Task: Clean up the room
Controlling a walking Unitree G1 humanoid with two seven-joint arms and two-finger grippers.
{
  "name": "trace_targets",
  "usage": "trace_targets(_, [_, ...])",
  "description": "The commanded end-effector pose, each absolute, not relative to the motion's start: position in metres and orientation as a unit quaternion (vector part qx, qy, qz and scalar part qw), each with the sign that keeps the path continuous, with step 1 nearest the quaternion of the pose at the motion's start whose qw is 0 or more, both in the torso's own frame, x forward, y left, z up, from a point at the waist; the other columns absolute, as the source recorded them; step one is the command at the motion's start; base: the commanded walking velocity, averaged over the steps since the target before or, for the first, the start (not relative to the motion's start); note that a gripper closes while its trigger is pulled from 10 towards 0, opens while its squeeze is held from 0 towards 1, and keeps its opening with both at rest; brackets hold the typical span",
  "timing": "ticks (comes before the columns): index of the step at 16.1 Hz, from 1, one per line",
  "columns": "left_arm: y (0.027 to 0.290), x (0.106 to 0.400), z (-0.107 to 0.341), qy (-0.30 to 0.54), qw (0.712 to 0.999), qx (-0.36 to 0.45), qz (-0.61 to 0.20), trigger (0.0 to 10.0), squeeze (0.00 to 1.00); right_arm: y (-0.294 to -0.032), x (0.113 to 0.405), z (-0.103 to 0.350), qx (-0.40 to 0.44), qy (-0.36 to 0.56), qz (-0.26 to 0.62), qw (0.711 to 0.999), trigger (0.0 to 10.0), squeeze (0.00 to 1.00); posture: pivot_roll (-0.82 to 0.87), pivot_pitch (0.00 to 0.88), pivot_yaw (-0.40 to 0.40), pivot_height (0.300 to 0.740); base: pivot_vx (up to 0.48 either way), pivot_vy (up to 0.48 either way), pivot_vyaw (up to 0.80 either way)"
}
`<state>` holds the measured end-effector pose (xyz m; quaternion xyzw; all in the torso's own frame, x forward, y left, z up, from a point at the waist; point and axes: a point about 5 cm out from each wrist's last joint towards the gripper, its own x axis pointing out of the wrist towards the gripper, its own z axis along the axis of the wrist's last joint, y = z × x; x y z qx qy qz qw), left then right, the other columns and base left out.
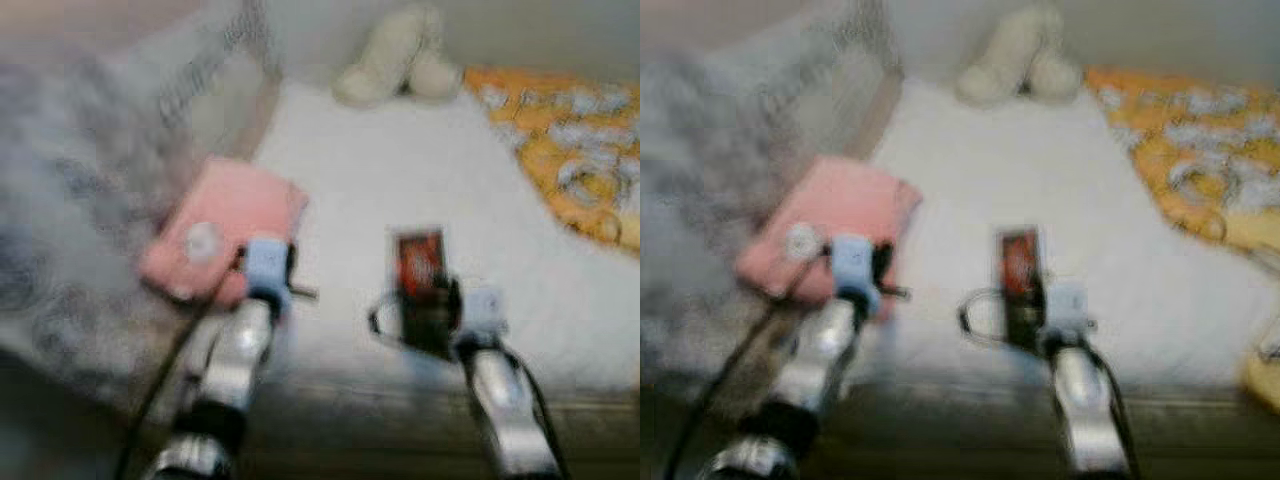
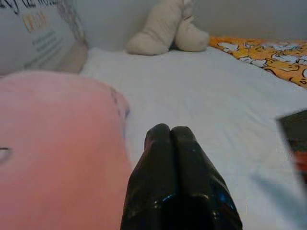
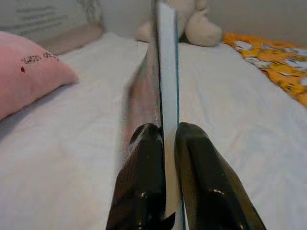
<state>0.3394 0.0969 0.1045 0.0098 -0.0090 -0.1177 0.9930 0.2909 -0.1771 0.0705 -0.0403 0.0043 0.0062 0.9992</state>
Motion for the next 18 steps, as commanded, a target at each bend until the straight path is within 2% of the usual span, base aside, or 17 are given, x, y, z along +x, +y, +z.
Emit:
trace_targets(1, [0.102,0.344,0.117,-0.042,0.993,0.008,-0.108,10.0,0.0,-0.175,0.297,0.086,-0.032,-0.032,0.009,0.999,0.0,0.0,0.09,0.0,0.017,0.74,0.0,0.0,0.0])
trace_targets(4, [0.094,0.349,0.132,-0.071,0.989,-0.024,-0.13,10.0,0.0,-0.171,0.303,0.093,-0.009,-0.049,0.019,0.999,0.0,0.0,0.08,0.0,0.023,0.74,0.11,0.0,0.0])
trace_targets(18, [0.103,0.347,0.117,-0.04,0.992,-0.034,-0.117,10.0,0.0,-0.167,0.306,0.091,-0.02,-0.037,0.047,0.998,0.0,0.0,0.1,0.0,0.0,0.74,0.463,0.02,0.0])
